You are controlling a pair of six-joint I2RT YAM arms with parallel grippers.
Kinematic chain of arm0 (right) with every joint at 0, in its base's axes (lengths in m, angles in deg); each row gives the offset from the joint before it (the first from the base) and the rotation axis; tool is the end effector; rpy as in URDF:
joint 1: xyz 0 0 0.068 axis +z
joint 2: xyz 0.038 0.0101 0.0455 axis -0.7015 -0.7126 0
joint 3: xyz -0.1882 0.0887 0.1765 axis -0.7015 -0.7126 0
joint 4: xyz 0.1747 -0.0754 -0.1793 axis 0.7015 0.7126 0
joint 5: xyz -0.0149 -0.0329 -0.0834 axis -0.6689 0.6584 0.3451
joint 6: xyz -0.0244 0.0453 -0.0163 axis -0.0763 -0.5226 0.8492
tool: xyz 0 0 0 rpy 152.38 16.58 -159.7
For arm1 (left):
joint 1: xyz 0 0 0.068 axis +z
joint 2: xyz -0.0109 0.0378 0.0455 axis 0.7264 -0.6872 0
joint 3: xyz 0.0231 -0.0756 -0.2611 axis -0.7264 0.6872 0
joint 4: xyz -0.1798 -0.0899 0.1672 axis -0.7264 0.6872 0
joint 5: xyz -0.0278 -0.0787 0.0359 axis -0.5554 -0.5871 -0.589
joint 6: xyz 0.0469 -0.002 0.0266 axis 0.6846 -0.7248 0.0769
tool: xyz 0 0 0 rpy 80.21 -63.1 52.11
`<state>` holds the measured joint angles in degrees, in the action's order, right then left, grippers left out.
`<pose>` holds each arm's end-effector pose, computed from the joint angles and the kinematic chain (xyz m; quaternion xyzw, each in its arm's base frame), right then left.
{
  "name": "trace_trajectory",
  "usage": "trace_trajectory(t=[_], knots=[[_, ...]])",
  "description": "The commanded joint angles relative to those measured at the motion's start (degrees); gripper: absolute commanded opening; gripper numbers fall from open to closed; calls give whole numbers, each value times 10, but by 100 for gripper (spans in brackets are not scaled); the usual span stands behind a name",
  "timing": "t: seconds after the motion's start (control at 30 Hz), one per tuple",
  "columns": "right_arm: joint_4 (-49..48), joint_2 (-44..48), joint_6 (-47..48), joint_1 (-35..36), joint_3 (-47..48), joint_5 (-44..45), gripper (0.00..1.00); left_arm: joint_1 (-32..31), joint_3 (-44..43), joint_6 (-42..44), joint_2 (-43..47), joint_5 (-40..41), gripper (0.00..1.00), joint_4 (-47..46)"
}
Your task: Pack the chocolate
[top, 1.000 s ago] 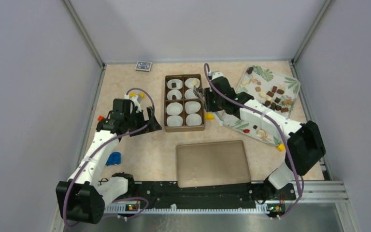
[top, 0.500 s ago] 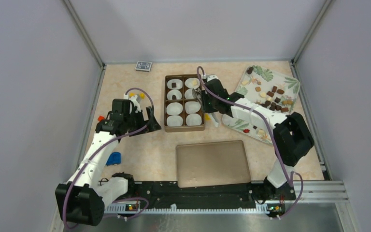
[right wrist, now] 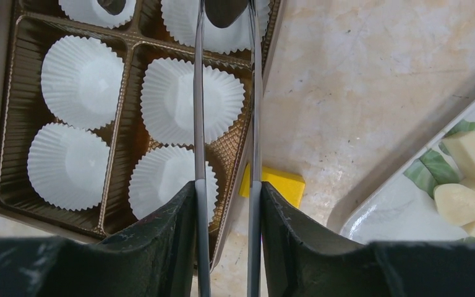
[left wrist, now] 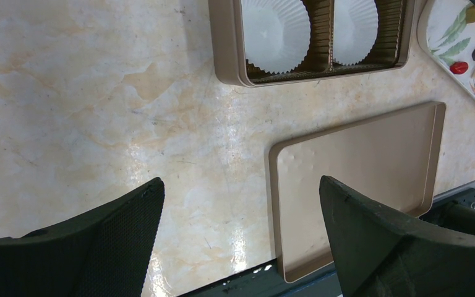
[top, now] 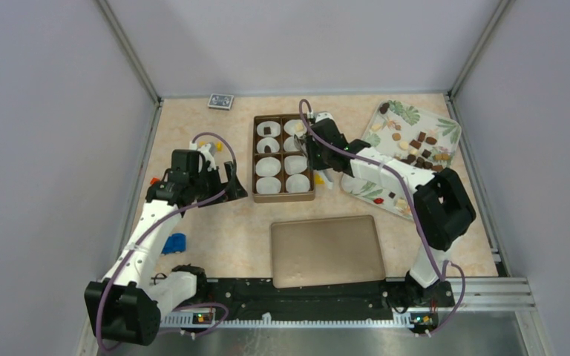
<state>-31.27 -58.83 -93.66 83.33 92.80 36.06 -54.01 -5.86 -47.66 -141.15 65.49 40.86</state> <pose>0.3112 0.2414 0.2462 -0.1131 0.9133 0.1115 0.3750 0.2042 -0.0382 0.2729 -0.0489 0.9274 -0.2320 0.2894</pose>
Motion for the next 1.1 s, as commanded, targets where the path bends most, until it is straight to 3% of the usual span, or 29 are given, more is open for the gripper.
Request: trace_trajectory(t=[0.0, 0.37, 0.7, 1.07], knots=[[-22, 5, 0, 2, 40, 3, 38, 1, -14, 5, 1, -5, 99, -8], [-19, 16, -1, 2, 48, -2, 41, 1, -9, 6, 14, 0, 99, -2], [-38, 103, 18, -4, 37, 57, 36, 1, -9, 0, 19, -14, 99, -1], [-30, 199, 10, -198, -66, -1, 35, 1, -13, -18, 25, -51, 99, -6]])
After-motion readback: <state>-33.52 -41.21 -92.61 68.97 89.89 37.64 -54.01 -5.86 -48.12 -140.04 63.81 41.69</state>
